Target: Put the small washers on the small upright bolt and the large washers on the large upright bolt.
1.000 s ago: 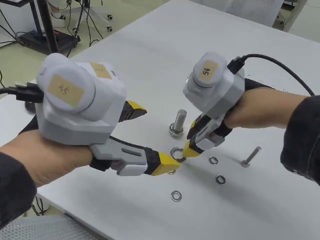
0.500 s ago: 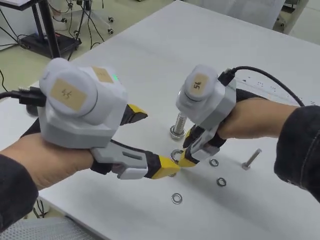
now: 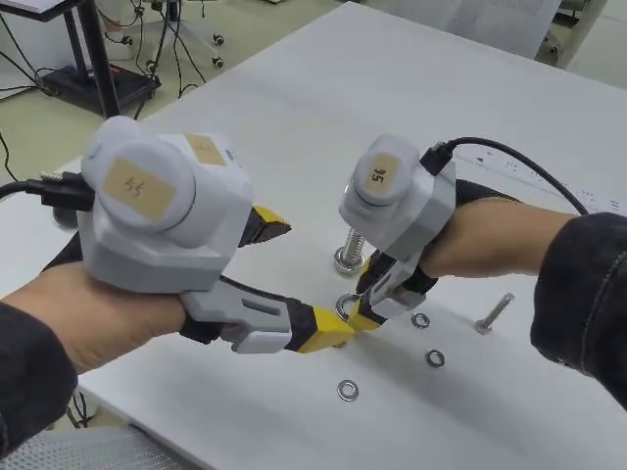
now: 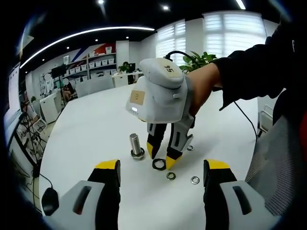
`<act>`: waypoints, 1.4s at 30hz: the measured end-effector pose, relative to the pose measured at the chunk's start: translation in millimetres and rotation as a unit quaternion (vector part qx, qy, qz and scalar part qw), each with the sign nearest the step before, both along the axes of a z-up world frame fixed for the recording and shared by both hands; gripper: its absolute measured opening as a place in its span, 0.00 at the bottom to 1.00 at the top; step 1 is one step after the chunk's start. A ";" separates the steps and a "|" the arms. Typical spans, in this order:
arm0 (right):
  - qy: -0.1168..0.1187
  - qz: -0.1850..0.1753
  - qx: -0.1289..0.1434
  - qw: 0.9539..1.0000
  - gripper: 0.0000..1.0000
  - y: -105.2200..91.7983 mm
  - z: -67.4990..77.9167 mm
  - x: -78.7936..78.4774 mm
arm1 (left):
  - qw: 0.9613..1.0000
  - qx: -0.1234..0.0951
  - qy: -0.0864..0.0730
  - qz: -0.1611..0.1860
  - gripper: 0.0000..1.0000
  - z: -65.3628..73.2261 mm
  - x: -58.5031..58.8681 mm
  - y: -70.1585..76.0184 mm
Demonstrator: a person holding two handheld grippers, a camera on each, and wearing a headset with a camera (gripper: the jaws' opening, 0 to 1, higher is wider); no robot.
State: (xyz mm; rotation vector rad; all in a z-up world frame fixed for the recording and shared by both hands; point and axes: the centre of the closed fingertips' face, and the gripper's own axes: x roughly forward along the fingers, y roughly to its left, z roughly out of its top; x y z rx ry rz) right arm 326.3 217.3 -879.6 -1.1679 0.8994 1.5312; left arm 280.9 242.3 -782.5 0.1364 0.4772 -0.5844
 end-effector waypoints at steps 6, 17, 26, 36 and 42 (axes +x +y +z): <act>-0.003 0.002 -0.002 1.000 0.28 0.5 -0.2 -0.3 | 1.000 0.015 0.002 0.005 0.70 -3.1 0.1 3.6; -0.003 -0.002 -0.001 1.000 0.28 0.8 -1.0 0.6 | 0.999 0.045 0.009 0.008 0.70 -10.4 -2.0 8.7; -0.005 -0.002 -0.006 1.000 0.26 0.7 -1.0 -0.6 | 0.999 0.041 0.010 0.011 0.70 -9.7 -2.4 9.5; -0.005 -0.011 -0.009 1.000 0.24 1.5 -1.2 -0.2 | 0.999 0.037 0.010 0.010 0.70 -9.5 -1.5 9.2; -0.009 -0.011 -0.013 1.000 0.22 0.7 -1.1 1.9 | 0.999 0.038 0.011 0.006 0.70 -9.9 -0.2 6.9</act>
